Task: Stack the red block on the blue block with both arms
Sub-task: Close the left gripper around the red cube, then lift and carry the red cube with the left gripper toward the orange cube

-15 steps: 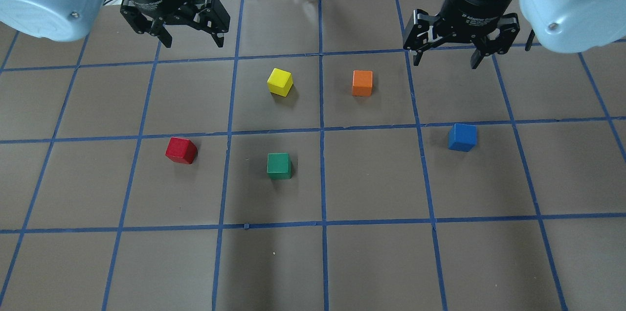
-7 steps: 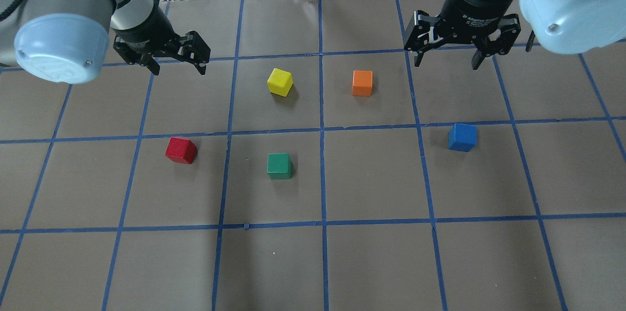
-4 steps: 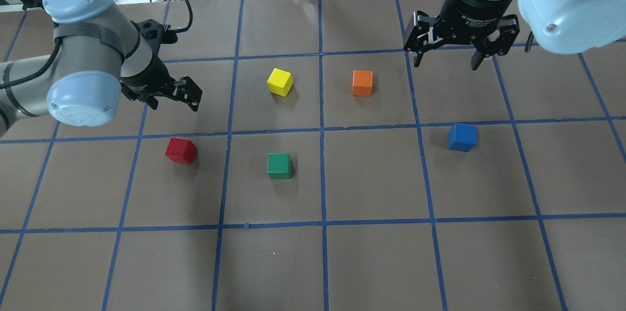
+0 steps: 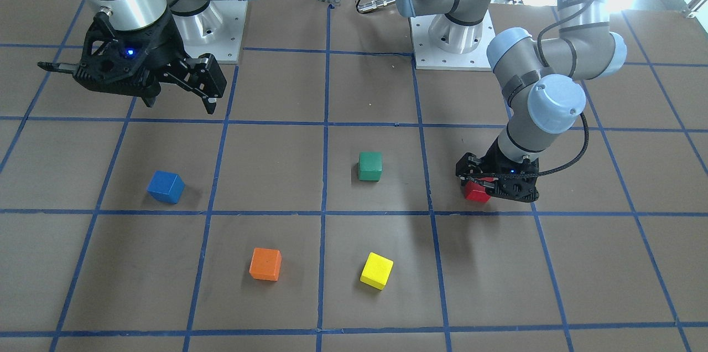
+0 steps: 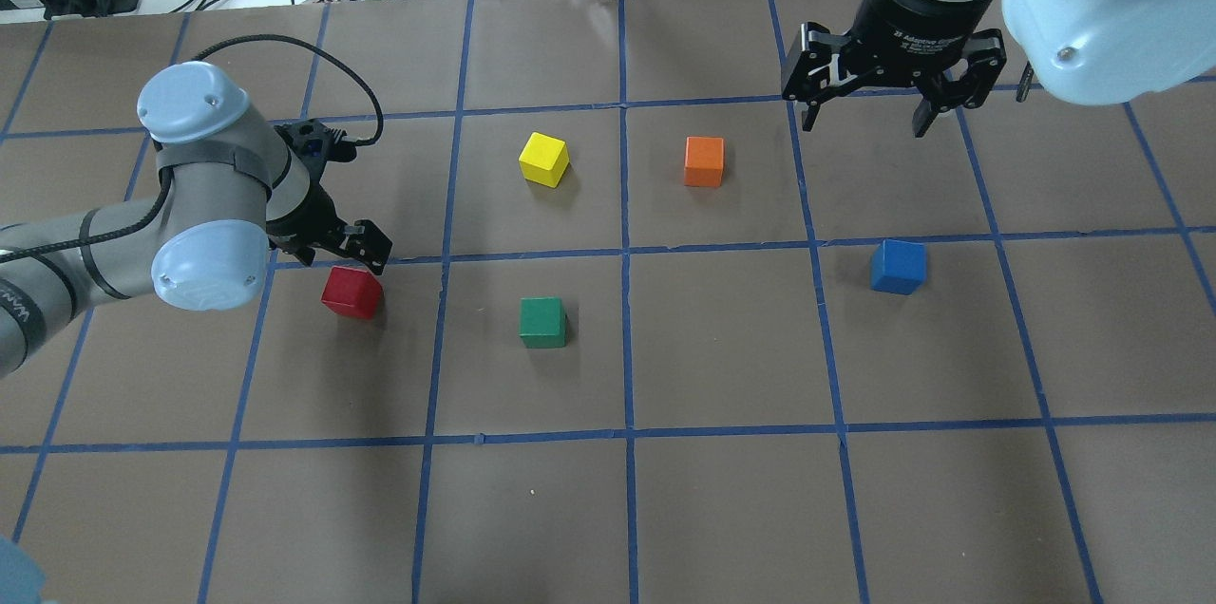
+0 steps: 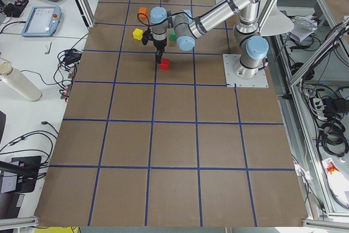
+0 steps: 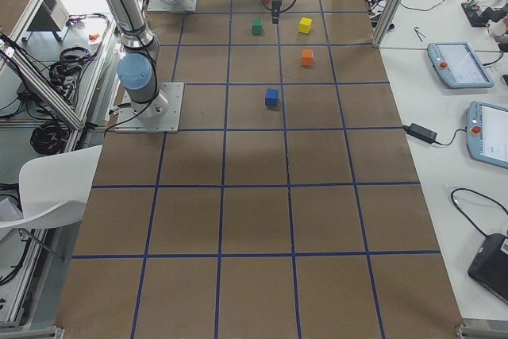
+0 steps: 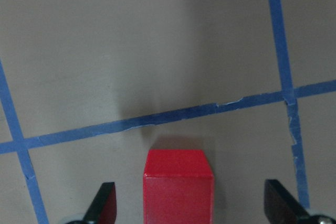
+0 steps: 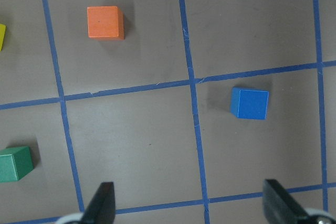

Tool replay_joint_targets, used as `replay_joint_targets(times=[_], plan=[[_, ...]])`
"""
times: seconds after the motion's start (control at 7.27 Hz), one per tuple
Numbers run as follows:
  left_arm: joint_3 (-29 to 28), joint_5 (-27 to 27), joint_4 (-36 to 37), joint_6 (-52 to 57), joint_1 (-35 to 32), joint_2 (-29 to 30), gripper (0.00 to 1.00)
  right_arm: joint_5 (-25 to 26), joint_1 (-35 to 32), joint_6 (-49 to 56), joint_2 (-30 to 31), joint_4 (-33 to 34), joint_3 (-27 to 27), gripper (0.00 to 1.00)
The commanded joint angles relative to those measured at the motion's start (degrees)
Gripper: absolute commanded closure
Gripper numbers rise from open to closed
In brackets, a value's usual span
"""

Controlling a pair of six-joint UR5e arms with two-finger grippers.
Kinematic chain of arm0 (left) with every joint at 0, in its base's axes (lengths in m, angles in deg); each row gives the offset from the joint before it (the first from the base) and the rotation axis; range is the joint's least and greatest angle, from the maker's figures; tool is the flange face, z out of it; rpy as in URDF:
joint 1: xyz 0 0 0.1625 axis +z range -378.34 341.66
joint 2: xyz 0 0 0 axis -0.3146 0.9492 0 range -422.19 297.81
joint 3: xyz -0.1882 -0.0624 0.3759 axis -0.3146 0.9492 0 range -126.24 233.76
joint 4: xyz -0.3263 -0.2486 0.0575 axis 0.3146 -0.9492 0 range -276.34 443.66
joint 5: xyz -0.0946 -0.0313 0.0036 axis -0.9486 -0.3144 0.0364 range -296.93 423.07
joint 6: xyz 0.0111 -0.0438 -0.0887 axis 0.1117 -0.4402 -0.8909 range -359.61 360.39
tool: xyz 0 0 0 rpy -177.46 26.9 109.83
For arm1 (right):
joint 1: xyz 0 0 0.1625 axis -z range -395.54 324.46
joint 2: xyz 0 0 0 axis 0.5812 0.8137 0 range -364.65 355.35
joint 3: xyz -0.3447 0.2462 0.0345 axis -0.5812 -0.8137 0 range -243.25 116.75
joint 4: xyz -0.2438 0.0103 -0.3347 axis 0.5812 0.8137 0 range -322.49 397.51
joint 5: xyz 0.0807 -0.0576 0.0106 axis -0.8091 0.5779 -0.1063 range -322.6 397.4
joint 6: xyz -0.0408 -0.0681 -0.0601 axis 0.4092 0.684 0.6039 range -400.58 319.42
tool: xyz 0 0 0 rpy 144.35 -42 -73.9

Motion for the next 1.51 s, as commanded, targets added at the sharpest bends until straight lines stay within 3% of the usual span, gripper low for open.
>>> replay_joint_targets(times=[0.0,0.41,0.55,0.69,0.96,1.38], plan=[[1.92,2.51,2.74,1.47,0.07,2.41,0.03,0.12,-0.11,0.00,-0.01,0.01,0.06,0.00],[1.84,2.51,2.84,1.20,-0.54,1.98,0.81,0.12,-0.11,0.00,-0.01,0.01,0.06,0.00],[1.48,2.60,2.93,1.20,-0.72,1.02,0.95,0.12,-0.11,0.00,-0.01,0.01,0.06,0.00],[-0.35,2.60,1.97,1.20,-1.67,0.14,0.96,0.12,-0.11,0.00,-0.01,0.01,0.06,0.00],[-4.82,2.69,-0.91,-1.24,-10.86,-1.00,0.96,0.12,-0.11,0.00,-0.10,0.01,0.06,0.00],[-21.85,-3.72,-16.46,-26.94,-24.31,2.50,0.95,0.21,-0.11,0.00,-0.01,0.01,0.06,0.00]])
